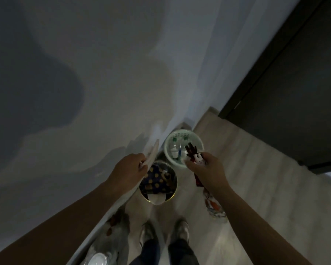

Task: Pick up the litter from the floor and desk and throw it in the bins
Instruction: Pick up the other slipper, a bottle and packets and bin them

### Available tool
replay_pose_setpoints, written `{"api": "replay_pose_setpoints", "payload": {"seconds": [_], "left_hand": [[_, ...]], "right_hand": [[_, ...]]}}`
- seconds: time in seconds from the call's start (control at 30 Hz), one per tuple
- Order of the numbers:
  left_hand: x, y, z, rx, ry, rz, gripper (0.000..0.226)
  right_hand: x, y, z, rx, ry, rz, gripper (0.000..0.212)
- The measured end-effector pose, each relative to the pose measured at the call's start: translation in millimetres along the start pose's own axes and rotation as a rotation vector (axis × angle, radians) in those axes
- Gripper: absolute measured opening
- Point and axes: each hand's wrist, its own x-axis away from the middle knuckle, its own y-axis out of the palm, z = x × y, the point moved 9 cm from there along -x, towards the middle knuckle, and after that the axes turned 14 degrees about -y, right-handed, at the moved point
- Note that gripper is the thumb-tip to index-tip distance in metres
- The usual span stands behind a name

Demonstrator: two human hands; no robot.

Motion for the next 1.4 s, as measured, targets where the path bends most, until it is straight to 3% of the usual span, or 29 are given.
{"api": "replay_pose_setpoints", "payload": {"seconds": [0.17,0.37,0.43,0.5,0.63,0.7,0.8,1.13,1.3,1.4], "left_hand": [[-46,86,-28,-0.148,-0.022,-0.133,0.021],[-93,178,-47,-0.161,0.11,-0.117,0.032],[-110,228,-70,-0.249,0.074,-0.247,0.035],[-129,272,-102,-0.311,-0.047,-0.309,0.025],[-150,337,-130,-0.417,-0.129,-0.267,0.052],[-161,366,-139,-0.531,-0.134,-0.274,0.038],[-171,405,-147,-0.516,-0.145,-0.331,0.025],[-194,474,-180,-0.135,-0.24,-0.304,0.024],[-199,476,-197,0.019,-0.366,-0.322,0.038],[-199,459,-186,0.035,-0.254,-0.288,0.05]], "right_hand": [[-30,16,82,0.019,0.112,-0.025,0.02],[-69,49,173,0.047,0.181,-0.063,0.022],[-77,61,202,0.056,0.191,-0.069,0.024],[-83,71,231,0.057,0.198,-0.071,0.023],[-90,87,292,0.048,0.238,-0.057,0.026],[-91,94,320,0.04,0.263,-0.052,0.026],[-91,101,356,0.039,0.277,-0.054,0.023],[-90,118,433,0.039,0.322,-0.073,0.022],[-91,134,449,0.029,0.349,-0.069,0.024],[-93,145,451,0.019,0.35,-0.072,0.026]]}}
